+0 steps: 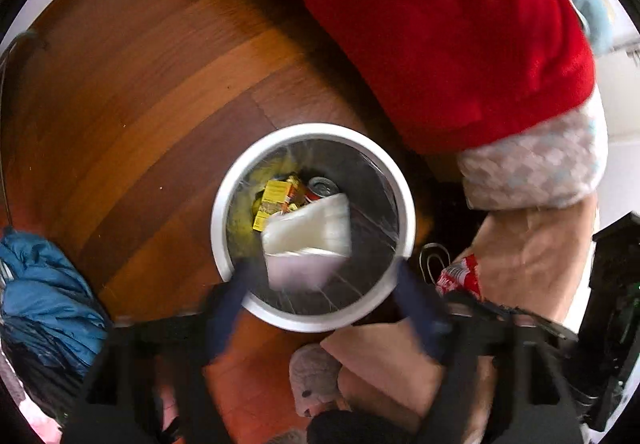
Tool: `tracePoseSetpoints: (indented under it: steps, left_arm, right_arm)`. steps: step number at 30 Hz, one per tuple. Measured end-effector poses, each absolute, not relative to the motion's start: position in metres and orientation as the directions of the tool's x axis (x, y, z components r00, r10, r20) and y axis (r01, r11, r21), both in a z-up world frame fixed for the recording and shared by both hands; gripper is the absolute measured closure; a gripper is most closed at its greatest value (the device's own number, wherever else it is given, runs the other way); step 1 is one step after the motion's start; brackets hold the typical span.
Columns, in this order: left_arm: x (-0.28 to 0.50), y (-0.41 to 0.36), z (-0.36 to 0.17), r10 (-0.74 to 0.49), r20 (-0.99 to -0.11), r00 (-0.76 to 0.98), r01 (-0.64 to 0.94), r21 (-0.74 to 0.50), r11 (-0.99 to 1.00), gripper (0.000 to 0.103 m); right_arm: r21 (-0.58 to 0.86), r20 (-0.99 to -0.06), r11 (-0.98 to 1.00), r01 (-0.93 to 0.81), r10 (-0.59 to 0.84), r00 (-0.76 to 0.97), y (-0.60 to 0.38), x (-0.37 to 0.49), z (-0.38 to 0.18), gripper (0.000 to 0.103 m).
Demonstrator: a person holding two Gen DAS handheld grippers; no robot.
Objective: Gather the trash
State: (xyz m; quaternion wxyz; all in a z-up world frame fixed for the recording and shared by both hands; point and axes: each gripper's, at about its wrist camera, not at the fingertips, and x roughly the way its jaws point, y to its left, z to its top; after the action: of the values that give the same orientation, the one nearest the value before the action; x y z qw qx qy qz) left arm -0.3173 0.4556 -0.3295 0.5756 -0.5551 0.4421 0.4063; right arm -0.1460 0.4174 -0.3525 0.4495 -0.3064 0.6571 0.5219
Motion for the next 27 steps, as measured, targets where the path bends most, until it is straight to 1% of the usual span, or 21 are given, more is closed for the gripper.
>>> tracePoseSetpoints:
  steps: [1,3,4,5,6,7,8,9,11,12,15,19,22,27]
  left_arm:
    - [-0.318,0.458,-0.330,-0.018,-0.960,0.280,-0.959,-0.281,0.044,0.006]
    - [-0.326,0.457,-0.329,0.002,-0.965,0.264,-0.964,-0.264,0.020,0.006]
    - [-0.330,0.454,-0.327,0.017,-0.966,0.259,-0.966,-0.259,0.010,0.006]
    - [-0.338,0.451,-0.323,0.035,-0.966,0.255,-0.967,-0.255,-0.001,0.006]
    - [-0.341,0.449,-0.321,0.052,-0.968,0.247,-0.969,-0.248,-0.010,0.006]
    - [-0.342,0.444,-0.318,0.072,-0.970,0.234,-0.972,-0.236,-0.014,0.006]
    - [-0.344,0.437,-0.312,0.108,-0.973,0.202,-0.979,-0.205,-0.016,0.006]
    - [-0.346,0.433,-0.307,0.137,-0.976,0.171,-0.984,-0.175,-0.016,0.006]
    - [-0.346,0.420,-0.298,0.182,-0.979,0.090,-0.996,-0.093,-0.010,0.006]
    - [-0.348,0.415,-0.296,0.192,-0.979,0.063,-0.998,-0.066,-0.008,0.006]
    - [-0.349,0.392,-0.283,0.218,-0.976,0.023,-1.000,-0.022,0.008,0.006]
    - [-0.345,0.366,-0.265,0.246,-0.969,-0.011,-0.999,0.022,0.041,0.006]
    - [-0.341,0.346,-0.246,0.273,-0.962,-0.001,-0.998,0.016,0.054,0.006]
    - [-0.333,0.323,-0.215,0.312,-0.950,0.025,-0.997,0.000,0.079,0.006]
  right_arm:
    - [0.410,-0.910,0.267,-0.872,0.057,-0.411,0.420,-0.148,-0.359,0.091]
    - [0.417,-0.905,0.264,-0.870,0.035,-0.423,0.430,-0.154,-0.369,0.083]
    - [0.422,-0.903,0.260,-0.869,0.029,-0.430,0.435,-0.157,-0.373,0.071]
    - [0.430,-0.899,0.259,-0.865,0.030,-0.438,0.434,-0.153,-0.378,0.054]
    - [0.442,-0.893,0.262,-0.858,0.035,-0.449,0.436,-0.152,-0.380,0.045]
    - [0.446,-0.891,0.263,-0.855,0.042,-0.452,0.435,-0.149,-0.381,0.033]
    - [0.444,-0.893,0.260,-0.858,0.046,-0.448,0.435,-0.149,-0.381,0.025]
    - [0.442,-0.894,0.254,-0.861,0.050,-0.444,0.433,-0.147,-0.379,0.021]
    - [0.419,-0.907,0.238,-0.876,0.051,-0.419,0.429,-0.146,-0.374,0.002]
    - [0.397,-0.917,0.227,-0.889,0.053,-0.396,0.426,-0.146,-0.369,0.000]
    - [0.297,-0.955,0.188,-0.936,0.058,-0.292,0.414,-0.145,-0.351,0.000]
    - [0.234,-0.972,0.166,-0.958,0.069,-0.225,0.393,-0.142,-0.329,0.000]
    - [0.213,-0.975,0.155,-0.965,0.090,-0.201,0.379,-0.138,-0.311,0.000]
    - [0.227,-0.967,0.134,-0.965,0.148,-0.207,0.352,-0.134,-0.263,0.000]
